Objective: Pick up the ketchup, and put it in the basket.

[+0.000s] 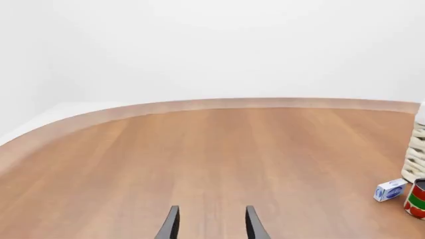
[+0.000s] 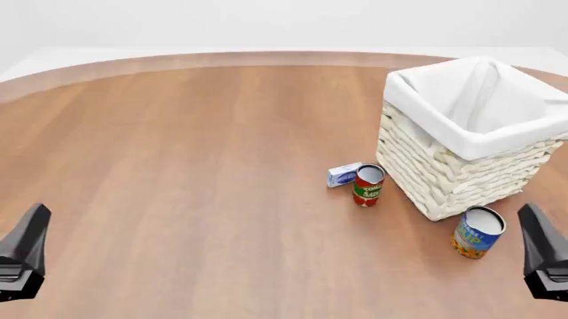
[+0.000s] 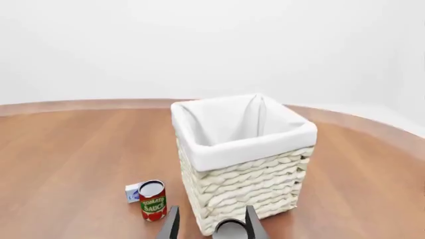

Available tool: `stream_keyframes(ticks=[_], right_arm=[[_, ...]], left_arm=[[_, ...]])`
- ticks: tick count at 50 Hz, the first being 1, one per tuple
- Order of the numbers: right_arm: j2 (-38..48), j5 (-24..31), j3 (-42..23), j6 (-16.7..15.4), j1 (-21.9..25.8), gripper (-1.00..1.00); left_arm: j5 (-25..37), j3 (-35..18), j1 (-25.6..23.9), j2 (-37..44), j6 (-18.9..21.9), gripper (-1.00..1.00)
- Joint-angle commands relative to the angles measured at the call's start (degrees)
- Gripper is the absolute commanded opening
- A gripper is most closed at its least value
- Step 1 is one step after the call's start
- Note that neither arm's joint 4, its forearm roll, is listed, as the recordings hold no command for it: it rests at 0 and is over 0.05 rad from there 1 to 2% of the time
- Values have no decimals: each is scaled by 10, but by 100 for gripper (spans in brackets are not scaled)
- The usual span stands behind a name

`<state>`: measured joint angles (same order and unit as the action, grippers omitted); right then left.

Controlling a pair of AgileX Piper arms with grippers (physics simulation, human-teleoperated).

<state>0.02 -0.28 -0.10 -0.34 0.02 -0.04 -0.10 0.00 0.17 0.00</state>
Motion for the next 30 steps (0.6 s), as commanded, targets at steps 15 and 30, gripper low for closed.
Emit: stream_keyframes(ticks=[15, 30], right_arm=[[0, -10, 0, -20, 16, 100], [0, -13, 1, -40, 53, 100]], left_arm=[[-1, -1, 0, 3, 0, 100], [-1, -1, 0, 3, 0, 100]])
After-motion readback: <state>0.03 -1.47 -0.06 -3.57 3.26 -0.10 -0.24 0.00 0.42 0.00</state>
